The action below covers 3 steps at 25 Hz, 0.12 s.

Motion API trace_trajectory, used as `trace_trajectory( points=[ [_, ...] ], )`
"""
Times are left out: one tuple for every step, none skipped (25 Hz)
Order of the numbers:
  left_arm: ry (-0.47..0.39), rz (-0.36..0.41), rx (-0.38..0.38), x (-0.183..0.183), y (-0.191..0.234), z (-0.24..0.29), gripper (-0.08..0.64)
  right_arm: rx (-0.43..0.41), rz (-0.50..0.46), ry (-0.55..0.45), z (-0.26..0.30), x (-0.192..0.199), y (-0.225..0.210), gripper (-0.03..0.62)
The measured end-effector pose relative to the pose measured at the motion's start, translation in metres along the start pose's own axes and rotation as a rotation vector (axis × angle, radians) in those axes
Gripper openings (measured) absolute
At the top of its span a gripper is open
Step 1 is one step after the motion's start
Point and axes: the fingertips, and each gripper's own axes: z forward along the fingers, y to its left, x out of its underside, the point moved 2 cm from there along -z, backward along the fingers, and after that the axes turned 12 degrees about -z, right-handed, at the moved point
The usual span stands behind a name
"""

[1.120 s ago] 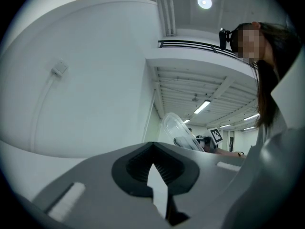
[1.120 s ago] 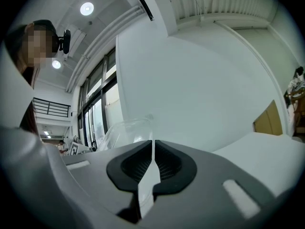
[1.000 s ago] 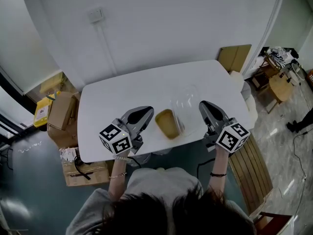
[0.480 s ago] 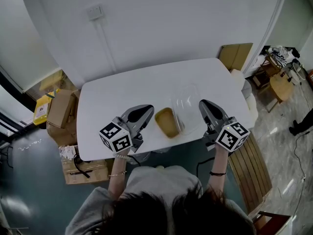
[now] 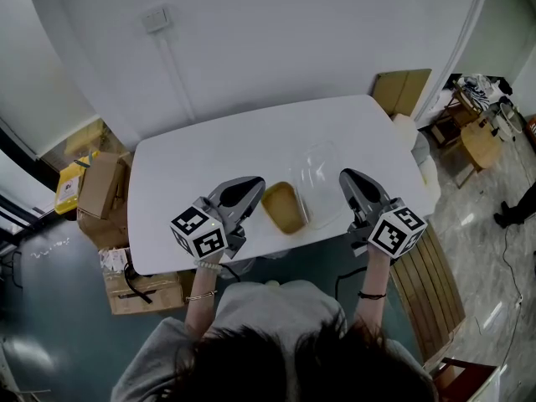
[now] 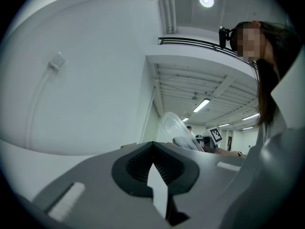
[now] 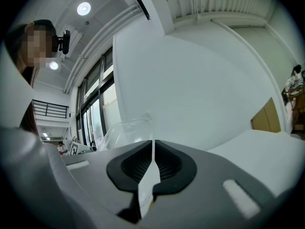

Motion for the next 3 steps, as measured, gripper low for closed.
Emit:
trace_trajectory(
  points=[
    [0.001, -0.001, 0.001, 0.0003, 0.0000, 0.0013, -0.009, 0.001, 0.000, 0.001, -0.0001, 0.0000, -0.0008, 0.032],
    [0.002, -0.002, 0.002, 0.0007, -0.0002, 0.0026, -0.009, 0.001, -0.001, 0.002, -0.0003, -0.0001, -0.0017, 0.031],
    [0.002, -0.003, 0.002, 0.0012, -0.0003, 0.0041, -0.009, 0.002, -0.001, 0.003, -0.0005, -0.0001, -0.0026, 0.031]
  ],
)
